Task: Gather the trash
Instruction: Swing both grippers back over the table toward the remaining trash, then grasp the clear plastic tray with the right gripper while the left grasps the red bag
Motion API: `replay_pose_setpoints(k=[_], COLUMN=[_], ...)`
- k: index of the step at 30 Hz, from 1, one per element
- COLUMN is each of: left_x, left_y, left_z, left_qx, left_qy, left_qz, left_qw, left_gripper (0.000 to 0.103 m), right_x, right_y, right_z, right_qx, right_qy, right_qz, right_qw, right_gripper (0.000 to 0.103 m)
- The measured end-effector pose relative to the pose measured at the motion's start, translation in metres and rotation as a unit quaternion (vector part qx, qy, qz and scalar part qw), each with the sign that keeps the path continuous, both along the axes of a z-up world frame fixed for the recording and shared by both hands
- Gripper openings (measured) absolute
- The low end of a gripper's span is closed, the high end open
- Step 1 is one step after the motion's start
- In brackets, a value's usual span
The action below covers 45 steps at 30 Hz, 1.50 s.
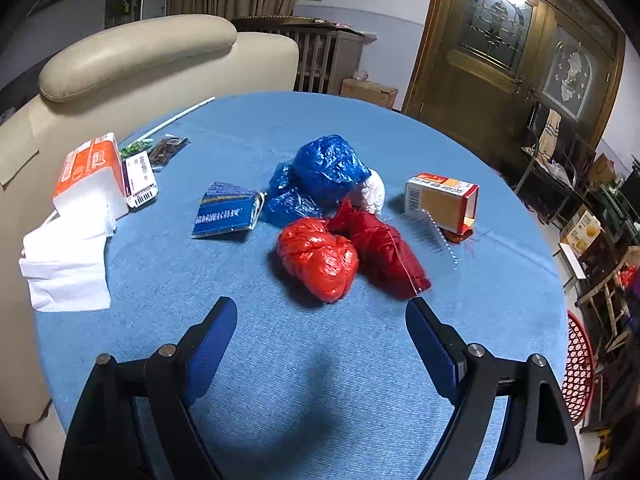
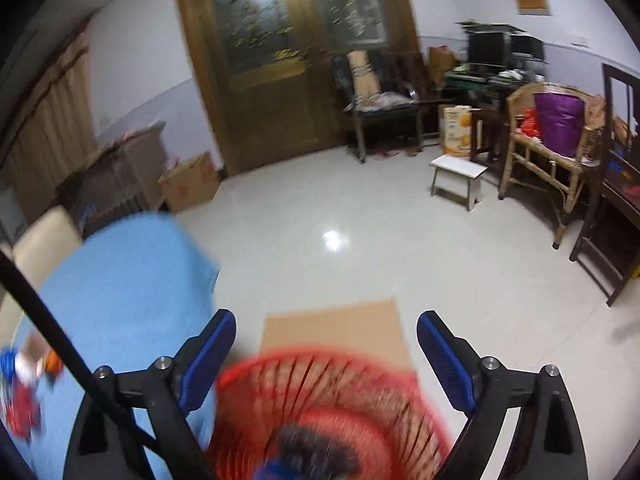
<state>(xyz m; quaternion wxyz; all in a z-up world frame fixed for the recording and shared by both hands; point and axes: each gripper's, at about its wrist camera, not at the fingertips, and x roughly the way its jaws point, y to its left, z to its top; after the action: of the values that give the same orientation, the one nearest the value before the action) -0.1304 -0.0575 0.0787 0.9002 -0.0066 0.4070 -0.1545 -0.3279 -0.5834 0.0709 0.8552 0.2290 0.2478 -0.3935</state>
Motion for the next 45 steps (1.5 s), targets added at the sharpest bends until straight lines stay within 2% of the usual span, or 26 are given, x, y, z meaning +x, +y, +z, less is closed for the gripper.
replay_pose_setpoints(k=[5,10,14,20,24,27,29,31,33,35,36,37,38,43,45], left_x=[0.003,0.007,0.013,0.014,0.015,0.013,0.013,0.010,0.007,0.003,0.002,0.000,-0.001,-0.007,-0.008], left_y=[0.001,0.006,0.010,0.007,0.013,0.025,0.035,0.040,0.045,0.049,0.051,0.054,0.057,0.070,0.074], left_z=[0.005,0.006,0.006,0.005,0.006,0.005,0.001,-0.003,-0.005,-0.004,-0.003,-0.002,0.000,0.000,-0.002], left_qx=[0.015,0.047,0.051,0.050,0.040,0.027,0.012,0.003,-0.003,-0.004,-0.006,-0.009,-0.012,-0.017,-0.022], left_qy=[-0.010,-0.008,-0.007,-0.007,-0.011,-0.010,-0.002,0.004,0.005,0.001,0.000,-0.002,-0.004,-0.006,-0.003], left_qz=[0.017,0.037,0.049,0.038,0.040,0.050,0.060,0.065,0.064,0.063,0.063,0.063,0.065,0.074,0.077], left_qw=[0.9997,0.9982,0.9975,0.9980,0.9983,0.9983,0.9981,0.9979,0.9980,0.9980,0.9980,0.9980,0.9978,0.9971,0.9968], left_gripper=[0.086,0.086,0.086,0.086,0.086,0.086,0.086,0.086,0.086,0.086,0.086,0.086,0.086,0.087,0.087], right_x=[0.036,0.069,0.083,0.076,0.064,0.053,0.050,0.057,0.069,0.090,0.101,0.118,0.130,0.176,0.191], right_y=[-0.078,-0.135,-0.141,-0.112,-0.090,-0.068,-0.038,0.003,0.043,0.090,0.111,0.140,0.161,0.248,0.266], right_z=[-0.004,-0.055,-0.081,-0.079,-0.062,-0.025,0.009,0.034,0.046,0.050,0.047,0.040,0.034,0.008,0.001], right_qx=[0.027,0.109,0.138,0.124,0.074,0.037,0.027,0.023,0.030,0.061,0.084,0.114,0.130,0.198,0.217], right_qy=[-0.010,-0.005,0.022,0.015,0.038,0.010,-0.031,-0.049,-0.058,-0.057,-0.051,-0.038,-0.029,-0.001,0.007], right_qz=[-0.012,-0.025,-0.004,0.020,-0.006,-0.016,0.010,0.067,0.129,0.208,0.247,0.296,0.323,0.404,0.414], right_qw=[1.000,0.994,0.990,0.992,0.996,0.999,0.999,0.996,0.989,0.974,0.964,0.948,0.937,0.893,0.884], right_gripper=[0.096,0.096,0.096,0.096,0.096,0.096,0.096,0.096,0.096,0.097,0.097,0.097,0.097,0.097,0.097])
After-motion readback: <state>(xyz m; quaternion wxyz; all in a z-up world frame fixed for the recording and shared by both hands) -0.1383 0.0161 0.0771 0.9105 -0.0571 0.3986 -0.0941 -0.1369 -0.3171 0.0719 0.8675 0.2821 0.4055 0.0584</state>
